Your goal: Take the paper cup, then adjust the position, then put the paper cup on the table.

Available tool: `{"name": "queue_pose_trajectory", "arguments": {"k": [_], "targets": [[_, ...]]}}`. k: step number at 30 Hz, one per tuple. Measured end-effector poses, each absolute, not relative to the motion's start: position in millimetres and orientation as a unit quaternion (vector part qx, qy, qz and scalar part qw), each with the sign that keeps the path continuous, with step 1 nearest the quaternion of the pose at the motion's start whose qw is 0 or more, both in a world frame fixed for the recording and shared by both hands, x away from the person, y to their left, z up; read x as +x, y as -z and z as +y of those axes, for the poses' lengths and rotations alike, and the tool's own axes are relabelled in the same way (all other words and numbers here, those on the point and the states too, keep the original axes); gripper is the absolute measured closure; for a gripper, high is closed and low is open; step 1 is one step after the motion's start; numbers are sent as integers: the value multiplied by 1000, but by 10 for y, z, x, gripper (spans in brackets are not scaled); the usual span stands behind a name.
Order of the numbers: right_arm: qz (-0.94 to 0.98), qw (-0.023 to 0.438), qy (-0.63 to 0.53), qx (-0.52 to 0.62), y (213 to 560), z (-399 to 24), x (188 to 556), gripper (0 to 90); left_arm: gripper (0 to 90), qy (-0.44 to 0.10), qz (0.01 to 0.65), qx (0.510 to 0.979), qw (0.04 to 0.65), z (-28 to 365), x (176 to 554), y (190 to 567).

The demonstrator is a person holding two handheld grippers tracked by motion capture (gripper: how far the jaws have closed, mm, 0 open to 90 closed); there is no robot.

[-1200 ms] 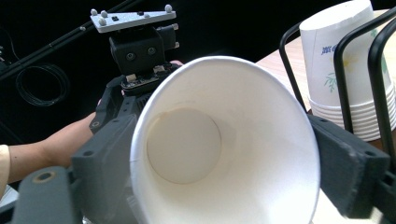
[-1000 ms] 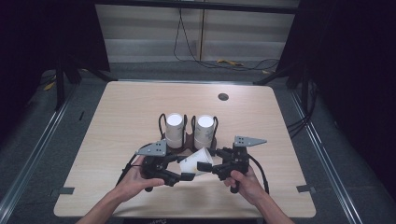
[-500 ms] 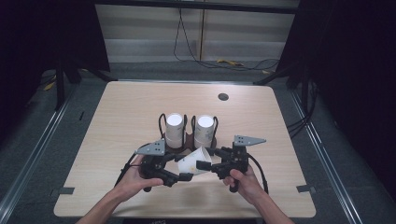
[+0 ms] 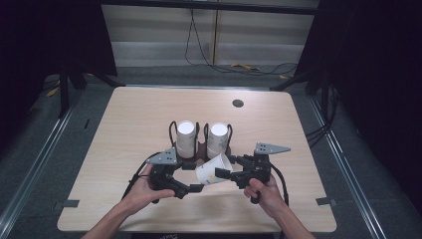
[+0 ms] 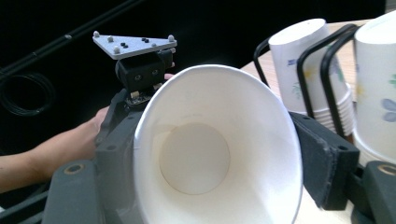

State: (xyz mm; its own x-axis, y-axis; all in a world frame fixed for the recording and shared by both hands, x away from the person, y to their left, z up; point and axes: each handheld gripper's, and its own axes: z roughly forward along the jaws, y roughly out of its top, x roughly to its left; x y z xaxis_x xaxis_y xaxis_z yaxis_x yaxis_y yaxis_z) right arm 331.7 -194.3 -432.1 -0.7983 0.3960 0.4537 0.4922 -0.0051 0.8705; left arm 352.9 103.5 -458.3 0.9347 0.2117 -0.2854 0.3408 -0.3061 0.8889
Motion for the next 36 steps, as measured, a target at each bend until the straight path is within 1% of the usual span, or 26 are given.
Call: {"name": "queue_pose_trajectory", "arguments": {"k": [10,15,22,23,24,25,33,36], "targets": [[-716,-3,607,-346,4283,-2090,3294,259,159,42,187,819,541,1072,3569,4584],[-729,-27,581,-360,4269,-2119,3302,263,159,25,203,823,530,1171,3577,4583],[-735,-52,561,-378,4250,-2208,3330,267,161,20,220,825,521,1273,3586,4609],[-735,-65,554,-385,4242,-2247,3336,267,162,13,226,825,518,1294,3586,4609],[-735,-65,554,-385,4242,-2247,3336,267,162,13,226,825,518,1294,3586,4609],[-734,-74,550,-392,4231,-2283,3340,267,164,2,232,830,507,1310,3588,4618],[-739,-99,525,-410,4244,-2358,3371,268,173,9,255,826,503,1355,3592,4686],[-741,-108,512,-420,4263,-2385,3407,269,172,-3,251,824,507,1373,3585,4681]]}}
